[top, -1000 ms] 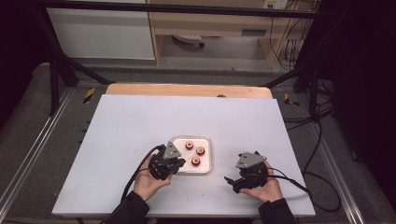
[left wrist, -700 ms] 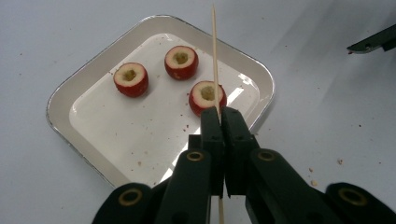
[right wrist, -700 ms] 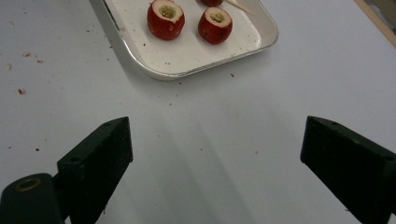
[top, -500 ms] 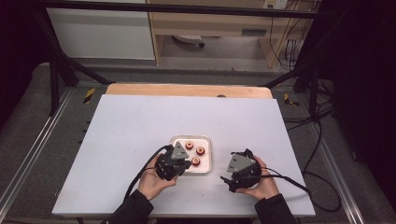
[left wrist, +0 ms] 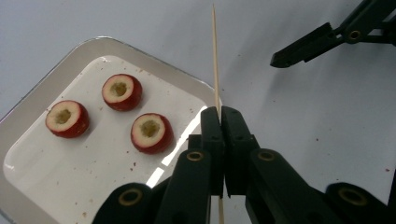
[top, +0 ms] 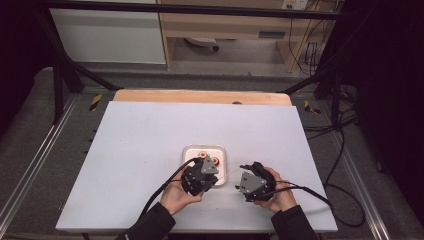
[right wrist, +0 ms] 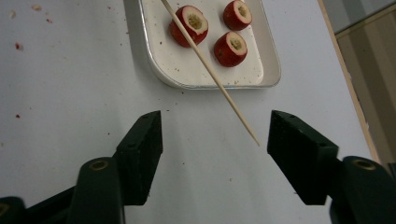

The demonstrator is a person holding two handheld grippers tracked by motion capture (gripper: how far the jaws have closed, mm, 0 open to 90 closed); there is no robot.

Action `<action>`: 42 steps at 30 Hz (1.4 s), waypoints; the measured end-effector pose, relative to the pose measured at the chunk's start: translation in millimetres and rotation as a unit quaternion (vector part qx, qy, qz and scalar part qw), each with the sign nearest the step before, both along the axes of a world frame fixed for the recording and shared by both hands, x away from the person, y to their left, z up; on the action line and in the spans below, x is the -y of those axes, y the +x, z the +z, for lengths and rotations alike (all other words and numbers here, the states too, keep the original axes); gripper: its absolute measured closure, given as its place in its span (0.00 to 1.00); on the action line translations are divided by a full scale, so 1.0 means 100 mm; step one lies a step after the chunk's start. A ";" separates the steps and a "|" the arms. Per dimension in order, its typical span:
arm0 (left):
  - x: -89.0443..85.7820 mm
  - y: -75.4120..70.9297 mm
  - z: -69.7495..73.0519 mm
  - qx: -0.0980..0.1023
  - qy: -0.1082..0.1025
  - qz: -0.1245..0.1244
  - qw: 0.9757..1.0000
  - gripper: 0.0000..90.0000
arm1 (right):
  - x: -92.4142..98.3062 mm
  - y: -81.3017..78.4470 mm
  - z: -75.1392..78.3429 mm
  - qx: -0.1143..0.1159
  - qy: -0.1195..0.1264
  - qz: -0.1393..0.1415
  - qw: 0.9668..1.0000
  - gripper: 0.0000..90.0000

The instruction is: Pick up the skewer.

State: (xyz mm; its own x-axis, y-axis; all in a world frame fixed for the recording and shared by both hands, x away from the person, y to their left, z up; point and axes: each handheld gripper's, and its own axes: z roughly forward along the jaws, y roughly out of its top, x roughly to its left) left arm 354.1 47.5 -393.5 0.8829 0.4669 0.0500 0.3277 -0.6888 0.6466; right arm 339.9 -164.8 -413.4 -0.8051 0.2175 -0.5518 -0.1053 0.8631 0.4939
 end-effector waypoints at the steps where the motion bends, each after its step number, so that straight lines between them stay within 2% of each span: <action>1: 0.00 0.00 0.00 0.000 0.000 0.000 1.000 0.99 | 0.00 0.00 0.00 0.005 -0.007 0.003 1.000 0.44; 2: 0.02 0.00 0.00 0.000 0.003 -0.002 1.000 0.99 | 0.00 0.00 0.00 0.005 -0.007 0.003 1.000 0.44; 3: 0.05 0.00 0.00 -0.001 0.003 -0.005 1.000 0.99 | -0.01 0.00 -0.01 0.014 -0.020 0.014 1.000 0.49; 7: 0.16 -0.02 -0.02 -0.005 0.007 -0.016 1.000 0.99 | -0.02 -0.01 -0.04 0.021 -0.037 0.030 0.999 0.57; 13: 0.24 -0.03 -0.02 -0.010 0.014 -0.028 0.999 0.99 | -0.03 -0.01 -0.08 0.039 -0.073 0.063 0.995 0.68; 18: 0.28 -0.04 -0.03 -0.012 0.019 -0.036 0.999 0.99 | -0.03 -0.01 -0.11 0.052 -0.097 0.087 0.990 0.77; 22: 0.29 -0.04 -0.03 -0.011 0.022 -0.041 0.999 0.99 | -0.03 -0.02 -0.13 0.063 -0.115 0.110 0.985 0.83; 28: 0.29 -0.05 -0.04 -0.014 0.026 -0.049 0.998 0.99 | -0.03 -0.03 -0.16 0.073 -0.134 0.125 0.980 0.90; 32: 0.30 -0.05 -0.05 -0.020 0.026 -0.053 0.998 0.99 | -0.03 -0.04 -0.17 0.088 -0.147 0.139 0.975 0.94; 37: 0.30 -0.05 -0.06 -0.021 0.027 -0.054 0.998 0.99 | -0.03 -0.06 -0.18 0.095 -0.166 0.152 0.970 0.98; 42: 0.30 -0.04 -0.06 -0.029 0.029 -0.056 0.998 0.98 | -0.02 -0.07 -0.17 0.104 -0.174 0.160 0.966 0.99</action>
